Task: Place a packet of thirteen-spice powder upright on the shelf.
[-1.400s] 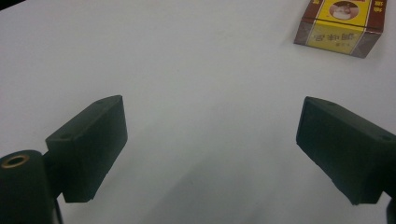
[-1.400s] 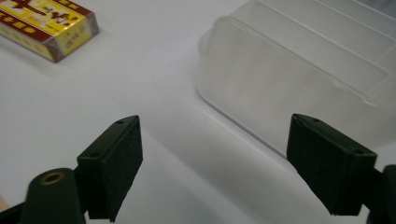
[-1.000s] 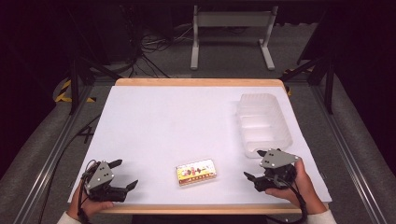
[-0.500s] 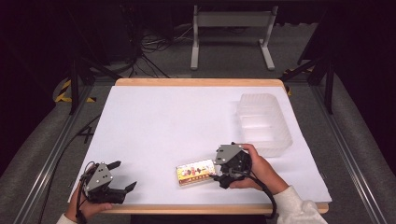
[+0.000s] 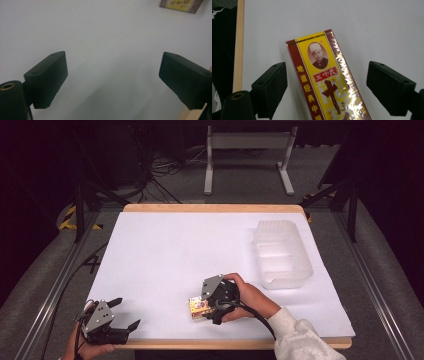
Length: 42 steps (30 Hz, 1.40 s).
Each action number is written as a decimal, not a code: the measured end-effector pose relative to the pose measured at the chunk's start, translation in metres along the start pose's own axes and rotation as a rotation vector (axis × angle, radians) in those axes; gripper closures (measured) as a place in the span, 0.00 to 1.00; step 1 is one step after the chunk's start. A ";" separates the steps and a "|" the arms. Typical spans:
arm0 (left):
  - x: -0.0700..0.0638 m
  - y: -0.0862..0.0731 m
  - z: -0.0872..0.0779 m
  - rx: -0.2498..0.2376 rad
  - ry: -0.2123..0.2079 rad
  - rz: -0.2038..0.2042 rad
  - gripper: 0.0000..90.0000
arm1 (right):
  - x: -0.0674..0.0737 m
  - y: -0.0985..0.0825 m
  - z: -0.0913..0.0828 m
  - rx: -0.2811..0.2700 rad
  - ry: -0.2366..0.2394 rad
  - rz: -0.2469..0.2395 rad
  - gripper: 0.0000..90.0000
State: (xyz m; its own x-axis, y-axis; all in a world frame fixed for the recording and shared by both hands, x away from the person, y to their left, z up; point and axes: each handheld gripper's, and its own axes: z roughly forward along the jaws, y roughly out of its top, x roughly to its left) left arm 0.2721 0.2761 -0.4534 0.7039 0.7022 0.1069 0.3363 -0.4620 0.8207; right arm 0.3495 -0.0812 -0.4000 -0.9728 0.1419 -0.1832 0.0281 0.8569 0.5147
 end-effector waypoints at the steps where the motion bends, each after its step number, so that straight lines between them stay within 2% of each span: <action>1: 0.000 -0.001 -0.002 -0.003 0.004 -0.005 0.10 | 0.001 0.002 0.002 0.006 0.008 -0.007 0.19; 6: -0.002 -0.005 -0.008 0.001 0.017 -0.013 0.10 | 0.002 0.012 0.014 0.021 0.045 -0.047 0.19; 8: -0.003 -0.007 -0.010 -0.001 0.024 -0.013 0.10 | 0.002 0.018 0.021 0.046 0.057 -0.075 0.19; 15: -0.002 -0.008 -0.011 -0.002 0.024 -0.018 0.10 | -0.002 0.028 0.034 0.088 0.099 -0.089 0.20; 18: -0.003 -0.006 -0.009 -0.006 0.019 -0.013 0.10 | -0.003 0.031 0.042 0.120 0.115 -0.110 0.20; 23: -0.002 -0.005 -0.006 -0.003 0.009 -0.003 0.10 | -0.004 0.032 0.047 0.115 0.141 -0.105 0.30; 29: -0.002 -0.003 -0.004 0.001 0.000 0.002 0.10 | -0.003 0.032 0.044 0.103 0.113 -0.096 0.32; 33: -0.002 -0.003 -0.003 0.002 0.000 0.002 0.10 | -0.005 0.030 0.036 0.067 0.086 -0.075 0.32; 34: -0.002 -0.003 -0.003 0.003 -0.004 0.006 0.10 | -0.007 0.027 0.029 0.031 0.069 -0.053 0.33; 38: -0.002 -0.003 -0.003 0.006 -0.003 0.007 0.10 | -0.010 0.024 0.016 -0.010 0.035 -0.015 0.33; 42: -0.003 -0.003 -0.002 0.008 -0.002 0.006 0.10 | -0.011 0.018 -0.004 -0.060 -0.012 0.028 0.34</action>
State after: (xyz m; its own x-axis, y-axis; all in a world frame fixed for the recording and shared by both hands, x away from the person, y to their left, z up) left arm 0.2679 0.2767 -0.4546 0.7072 0.6983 0.1108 0.3370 -0.4706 0.8155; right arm 0.3596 -0.0696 -0.3850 -0.9689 0.1720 -0.1777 0.0414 0.8211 0.5693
